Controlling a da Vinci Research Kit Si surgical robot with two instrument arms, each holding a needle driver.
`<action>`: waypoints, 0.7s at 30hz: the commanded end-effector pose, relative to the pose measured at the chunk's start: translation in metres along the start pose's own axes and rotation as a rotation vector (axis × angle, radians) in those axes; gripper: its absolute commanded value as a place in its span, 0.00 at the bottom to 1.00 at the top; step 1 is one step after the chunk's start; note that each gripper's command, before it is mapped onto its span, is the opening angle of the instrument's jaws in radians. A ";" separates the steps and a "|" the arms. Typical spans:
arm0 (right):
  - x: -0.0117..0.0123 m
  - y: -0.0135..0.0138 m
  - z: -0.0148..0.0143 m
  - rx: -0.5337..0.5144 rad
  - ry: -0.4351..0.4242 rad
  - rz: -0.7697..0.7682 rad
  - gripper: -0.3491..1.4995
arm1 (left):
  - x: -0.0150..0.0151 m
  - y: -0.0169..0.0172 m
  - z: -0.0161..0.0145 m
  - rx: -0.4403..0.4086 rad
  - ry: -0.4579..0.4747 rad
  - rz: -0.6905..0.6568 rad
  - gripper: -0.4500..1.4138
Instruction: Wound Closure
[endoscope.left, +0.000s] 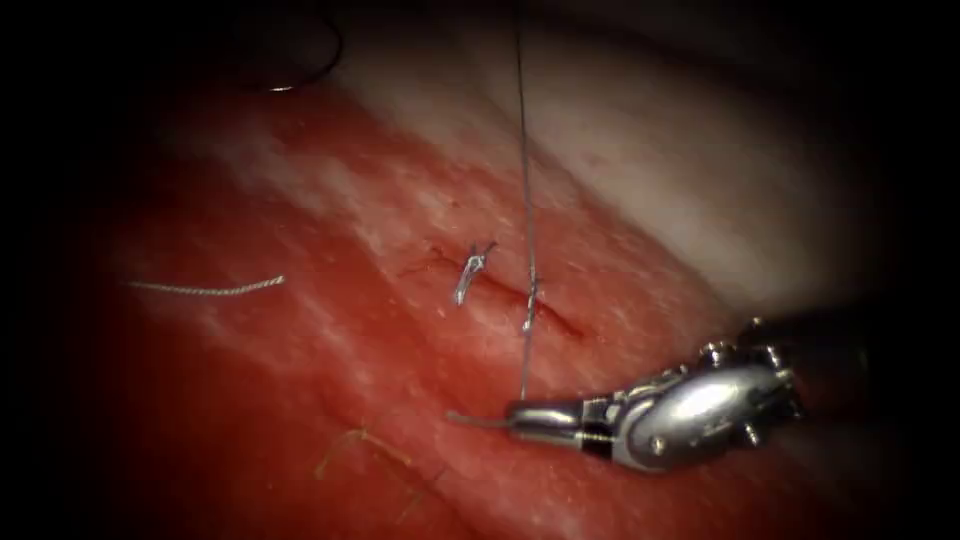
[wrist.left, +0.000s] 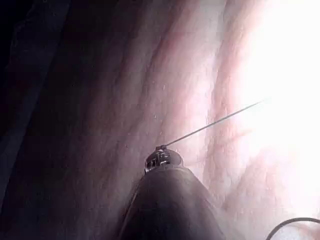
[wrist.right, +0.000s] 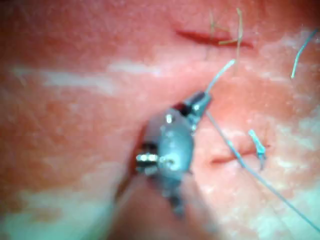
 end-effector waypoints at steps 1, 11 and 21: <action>-0.0004 -0.0004 0.0008 -0.007 -0.004 0.026 0.00 | 0.0001 0.0002 0.0002 -0.010 -0.002 0.002 0.00; 0.0000 0.0003 0.0011 -0.045 -0.016 0.151 0.32 | 0.0026 0.0043 -0.0096 -0.105 0.002 -0.046 0.00; 0.0008 0.0024 0.0000 -0.143 0.000 0.350 0.88 | 0.0074 0.0096 -0.0217 -0.167 -0.007 -0.077 0.00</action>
